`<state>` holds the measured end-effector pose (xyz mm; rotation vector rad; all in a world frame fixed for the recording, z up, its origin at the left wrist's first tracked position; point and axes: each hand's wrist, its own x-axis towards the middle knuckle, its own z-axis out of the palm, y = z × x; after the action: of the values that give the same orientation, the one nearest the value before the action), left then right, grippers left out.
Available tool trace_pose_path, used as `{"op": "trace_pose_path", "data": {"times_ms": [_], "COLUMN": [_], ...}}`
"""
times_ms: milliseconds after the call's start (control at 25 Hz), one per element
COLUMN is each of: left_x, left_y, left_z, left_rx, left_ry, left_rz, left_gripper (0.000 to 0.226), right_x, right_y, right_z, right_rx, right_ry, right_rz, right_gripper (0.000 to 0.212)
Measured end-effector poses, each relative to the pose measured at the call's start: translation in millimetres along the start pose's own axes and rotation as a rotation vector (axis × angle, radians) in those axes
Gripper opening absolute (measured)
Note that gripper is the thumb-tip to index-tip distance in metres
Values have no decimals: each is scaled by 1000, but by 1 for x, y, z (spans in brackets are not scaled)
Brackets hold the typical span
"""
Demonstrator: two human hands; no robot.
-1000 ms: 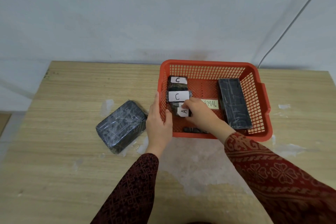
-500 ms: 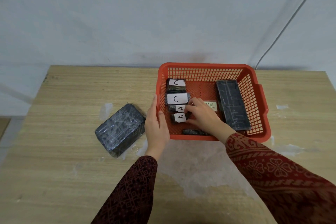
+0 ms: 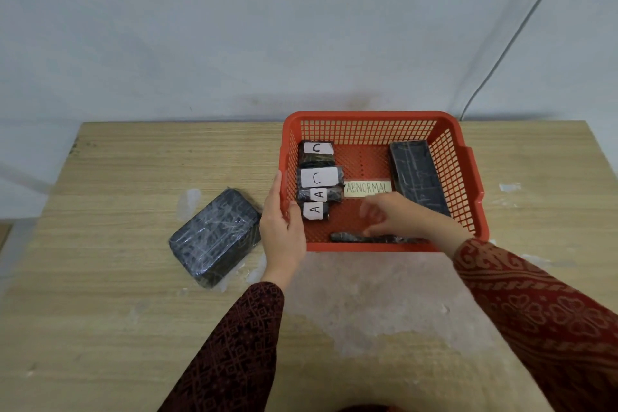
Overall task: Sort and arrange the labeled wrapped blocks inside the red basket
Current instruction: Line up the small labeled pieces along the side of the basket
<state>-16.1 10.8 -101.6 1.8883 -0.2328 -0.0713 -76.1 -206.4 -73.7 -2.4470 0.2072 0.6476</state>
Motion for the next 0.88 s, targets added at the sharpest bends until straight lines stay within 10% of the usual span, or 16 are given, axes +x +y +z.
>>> {"op": "trace_pose_path", "data": {"times_ms": [400,880], "left_x": [0,0], "left_y": [2,1], "left_z": [0,0], "left_rx": [10,17], "left_ry": [7,17], "left_rz": [-3,21], "left_gripper": [55,52], "right_x": [6,17], "right_y": [10,-21], "right_z": [0,23], "right_rx": [-34,-228], "right_ry": [-292,111], "right_rz": [-7,-180], "right_gripper": [27,34]}}
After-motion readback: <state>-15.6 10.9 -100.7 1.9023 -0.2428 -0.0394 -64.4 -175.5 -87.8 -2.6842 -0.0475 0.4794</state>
